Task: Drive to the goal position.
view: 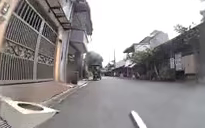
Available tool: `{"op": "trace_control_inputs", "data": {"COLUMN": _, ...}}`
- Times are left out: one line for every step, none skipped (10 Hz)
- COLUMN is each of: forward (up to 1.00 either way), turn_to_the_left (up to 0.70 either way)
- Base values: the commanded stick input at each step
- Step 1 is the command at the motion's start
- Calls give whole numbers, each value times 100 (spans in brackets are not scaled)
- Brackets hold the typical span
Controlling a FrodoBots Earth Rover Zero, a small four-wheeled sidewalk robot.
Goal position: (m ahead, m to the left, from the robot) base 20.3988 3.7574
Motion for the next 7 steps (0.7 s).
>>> {"op": "trace_control_inputs", "data": {"forward": 70, "turn_to_the_left": -22}}
{"op": "trace_control_inputs", "data": {"forward": 70, "turn_to_the_left": -28}}
{"op": "trace_control_inputs", "data": {"forward": 70, "turn_to_the_left": -29}}
{"op": "trace_control_inputs", "data": {"forward": 70, "turn_to_the_left": -29}}
{"op": "trace_control_inputs", "data": {"forward": 70, "turn_to_the_left": -27}}
{"op": "trace_control_inputs", "data": {"forward": 70, "turn_to_the_left": -11}}
{"op": "trace_control_inputs", "data": {"forward": 70, "turn_to_the_left": -3}}
